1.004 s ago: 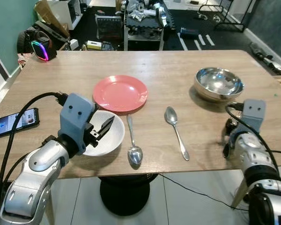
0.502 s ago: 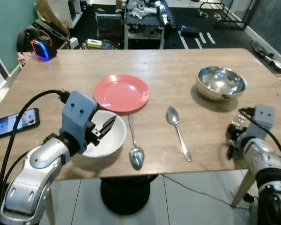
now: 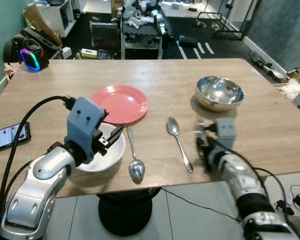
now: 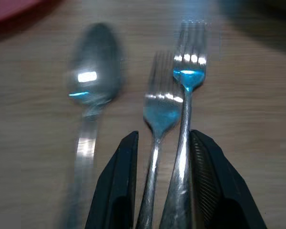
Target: Setting the table
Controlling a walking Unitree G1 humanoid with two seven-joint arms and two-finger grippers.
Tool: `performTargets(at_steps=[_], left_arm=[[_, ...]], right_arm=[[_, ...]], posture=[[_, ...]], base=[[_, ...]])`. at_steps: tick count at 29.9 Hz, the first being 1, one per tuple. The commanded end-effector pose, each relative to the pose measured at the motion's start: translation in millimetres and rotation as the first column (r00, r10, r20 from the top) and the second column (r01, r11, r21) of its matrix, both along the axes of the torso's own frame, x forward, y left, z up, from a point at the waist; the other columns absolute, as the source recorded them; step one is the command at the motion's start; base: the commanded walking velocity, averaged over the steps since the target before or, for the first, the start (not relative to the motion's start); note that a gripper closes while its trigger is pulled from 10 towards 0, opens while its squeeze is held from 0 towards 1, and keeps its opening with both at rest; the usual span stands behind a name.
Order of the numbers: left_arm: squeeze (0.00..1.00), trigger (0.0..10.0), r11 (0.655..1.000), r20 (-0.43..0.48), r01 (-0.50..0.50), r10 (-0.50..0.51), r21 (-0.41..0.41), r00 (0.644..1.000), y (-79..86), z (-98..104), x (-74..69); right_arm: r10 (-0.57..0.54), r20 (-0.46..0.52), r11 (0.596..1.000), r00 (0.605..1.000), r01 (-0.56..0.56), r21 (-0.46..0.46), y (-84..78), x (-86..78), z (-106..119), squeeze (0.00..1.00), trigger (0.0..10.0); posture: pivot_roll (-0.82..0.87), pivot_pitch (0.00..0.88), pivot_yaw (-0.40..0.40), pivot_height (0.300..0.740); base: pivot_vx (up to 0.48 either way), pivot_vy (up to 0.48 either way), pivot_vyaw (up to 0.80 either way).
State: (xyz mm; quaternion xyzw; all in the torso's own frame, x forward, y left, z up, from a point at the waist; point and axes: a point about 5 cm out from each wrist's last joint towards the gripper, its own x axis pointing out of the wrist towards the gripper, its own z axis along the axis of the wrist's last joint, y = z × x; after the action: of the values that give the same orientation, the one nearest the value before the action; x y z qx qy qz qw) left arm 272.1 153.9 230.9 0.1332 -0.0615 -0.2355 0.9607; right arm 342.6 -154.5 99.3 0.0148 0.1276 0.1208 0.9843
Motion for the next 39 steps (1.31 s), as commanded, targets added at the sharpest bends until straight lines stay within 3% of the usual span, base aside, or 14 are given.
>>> performTargets(at_steps=[1, 2, 4, 12, 15, 16, 19, 23, 29, 39], left_arm=[[0.00, 10.0, 1.000, -0.012, 0.004, -0.004, -0.004, 1.000, -1.7, -3.1, 0.3], [0.00, 10.0, 1.000, -0.012, 0.004, -0.004, -0.007, 1.000, -2.5, -3.4, 0.0], [0.00, 10.0, 1.000, -0.012, 0.005, -0.005, -0.009, 1.000, -3.2, -3.9, 0.0], [0.00, 10.0, 1.000, -0.012, 0.004, -0.005, -0.014, 1.000, -4.8, -5.0, 1.5], [0.00, 10.0, 1.000, -0.012, 0.002, -0.002, -0.016, 1.000, -5.4, -5.8, 1.7], [0.00, 10.0, 1.000, -0.012, 0.000, -0.001, -0.018, 1.000, -6.1, -6.4, 1.9], [0.00, 10.0, 1.000, -0.012, 0.000, -0.001, -0.021, 1.000, -7.3, -7.2, 1.8], [0.00, 10.0, 1.000, -0.012, 0.001, -0.001, -0.025, 1.000, -7.6, -7.6, 2.4], [0.00, 10.0, 1.000, -0.009, 0.004, -0.004, -0.029, 1.000, -10.2, -8.0, 3.7], [0.00, 10.0, 1.000, -0.008, -0.003, 0.002, -0.022, 1.000, -8.0, -8.1, 2.8]], right_arm=[[0.042, -0.278, 0.999, 0.960, -0.040, 0.014, 15.6, -29.3, -53.6, 0.00, 10.0], [0.050, -0.266, 0.999, 0.963, -0.045, 0.025, 27.3, -34.6, -50.7, 0.00, 10.0], [0.052, -0.255, 0.998, 0.966, -0.043, 0.037, 35.0, -37.4, -47.6, 0.00, 10.0], [0.078, -0.234, 0.994, 0.969, -0.057, 0.092, 50.8, -42.5, -35.9, 0.00, 10.0], [0.093, -0.198, 0.988, 0.976, -0.067, 0.137, 58.1, -45.0, -23.1, 0.00, 10.0], [0.090, -0.145, 0.984, 0.985, -0.065, 0.168, 60.1, -44.0, -8.0, 0.00, 10.0], [0.061, -0.062, 0.985, 0.996, -0.050, 0.163, 54.4, -35.4, 13.0, 0.00, 10.0], [0.034, 0.011, 0.997, 0.999, -0.035, 0.064, 42.2, -29.2, 30.6, 0.00, 10.0], [-0.032, 0.039, 0.999, 0.999, 0.031, 0.005, 30.6, -22.9, 33.8, 0.00, 10.0], [-0.110, 0.033, 0.994, 0.993, 0.110, -0.005, 22.8, -7.5, 41.4, 0.00, 10.0]], posture=[[0.11, 0.093, 0.053, 0.740], [0.11, 0.092, 0.052, 0.740], [0.10, 0.092, 0.051, 0.740], [0.10, 0.093, 0.043, 0.740], [0.09, 0.093, 0.041, 0.740], [0.09, 0.091, 0.039, 0.740], [0.09, 0.089, 0.038, 0.740], [0.08, 0.089, 0.041, 0.740], [0.08, 0.088, 0.037, 0.740], [0.10, 0.086, 0.037, 0.740]], base=[[0.000, 0.000, 0.00], [0.000, 0.000, 0.00], [0.000, 0.000, 0.00], [0.000, 0.000, 0.00], [0.000, 0.000, 0.00], [0.000, 0.000, 0.00], [0.000, 0.000, 0.00], [0.000, 0.000, 0.00], [0.000, 0.000, 0.00], [0.000, 0.000, 0.00]])
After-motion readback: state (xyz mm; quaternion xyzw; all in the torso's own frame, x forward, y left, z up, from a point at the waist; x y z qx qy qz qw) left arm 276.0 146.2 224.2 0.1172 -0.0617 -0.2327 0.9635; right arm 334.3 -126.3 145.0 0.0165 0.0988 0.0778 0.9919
